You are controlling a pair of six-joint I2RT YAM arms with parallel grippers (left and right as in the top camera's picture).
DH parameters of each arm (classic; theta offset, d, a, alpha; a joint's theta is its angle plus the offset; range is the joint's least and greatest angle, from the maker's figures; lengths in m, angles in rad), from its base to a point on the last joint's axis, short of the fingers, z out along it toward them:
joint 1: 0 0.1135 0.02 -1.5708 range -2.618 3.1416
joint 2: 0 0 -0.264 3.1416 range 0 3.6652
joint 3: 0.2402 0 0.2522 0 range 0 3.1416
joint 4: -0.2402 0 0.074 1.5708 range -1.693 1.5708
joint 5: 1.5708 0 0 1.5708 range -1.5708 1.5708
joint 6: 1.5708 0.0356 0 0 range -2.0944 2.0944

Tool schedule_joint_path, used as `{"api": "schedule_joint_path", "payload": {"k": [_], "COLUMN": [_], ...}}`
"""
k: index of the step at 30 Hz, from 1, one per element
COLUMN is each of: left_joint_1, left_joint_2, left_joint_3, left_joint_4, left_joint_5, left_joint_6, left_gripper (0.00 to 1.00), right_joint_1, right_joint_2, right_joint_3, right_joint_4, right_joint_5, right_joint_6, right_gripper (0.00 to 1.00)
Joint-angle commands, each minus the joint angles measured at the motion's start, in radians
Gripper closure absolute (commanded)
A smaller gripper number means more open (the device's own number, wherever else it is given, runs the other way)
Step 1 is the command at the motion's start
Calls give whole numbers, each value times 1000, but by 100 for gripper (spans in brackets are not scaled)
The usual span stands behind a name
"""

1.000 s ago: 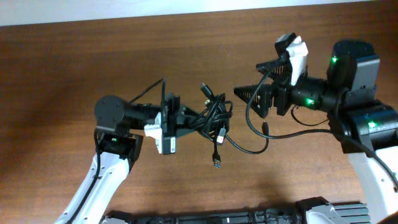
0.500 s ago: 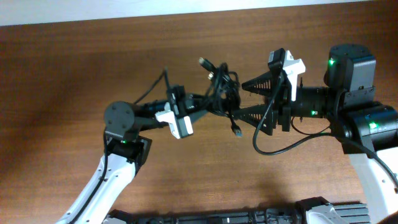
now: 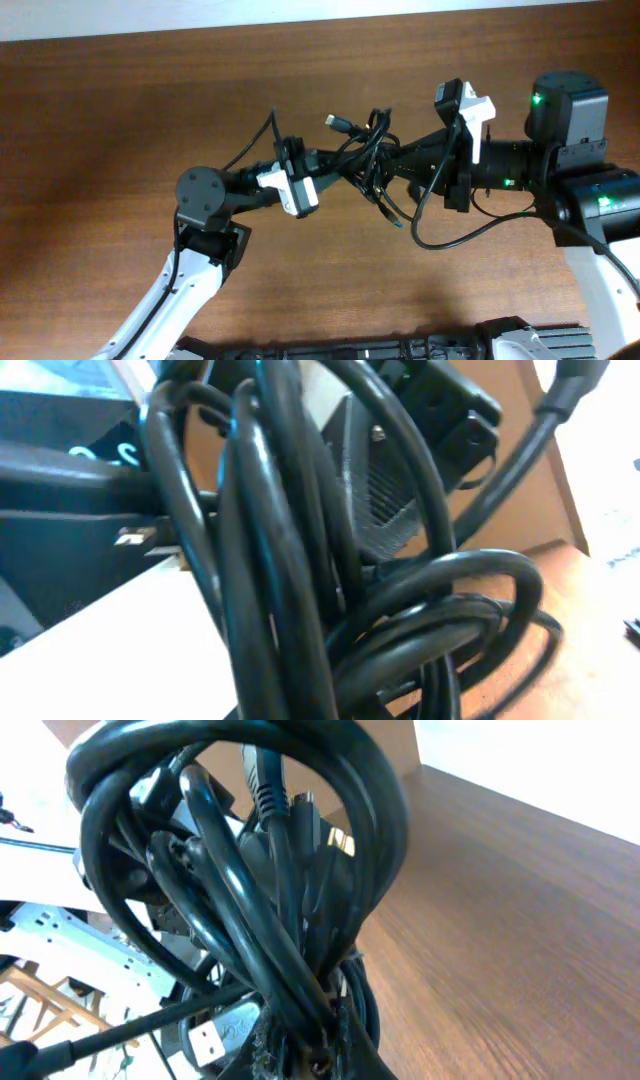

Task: Untangle cables

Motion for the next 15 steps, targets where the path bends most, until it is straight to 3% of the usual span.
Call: {"api": "schedule_joint_path", "payload": {"k": [1, 5, 6, 7, 9, 11, 15], "left_joint_1": [10, 11, 11, 11, 10, 11, 11], "left_joint_2": [-13, -13, -13, -13, -13, -13, -13], "left_joint_3": [14, 14, 14, 14, 14, 14, 14], "left_joint_4": [20, 25, 32, 41, 45, 47, 69], "left_joint_5": [-277, -378, -378, -378, -366, -356, -150], "left_joint_6": [-111, -179, -182, -182, -182, -190, -190], "left_gripper": [100, 100, 100, 100, 100, 100, 100], "right_joint_1": [13, 13, 13, 13, 13, 13, 11], "right_joint_2": [-11, -11, -10, -10, -8, -8, -9], "right_joint_3": [5, 4, 4, 4, 4, 4, 5], "right_joint_4": [-44, -55, -55, -55, -50, -37, 72], "right_joint_5": [-45, -45, -45, -45, -45, -44, 8], "right_joint_6": [0, 0, 0, 0, 0, 0, 13], "right_gripper": [96, 96, 89, 73, 24, 20, 20]}}
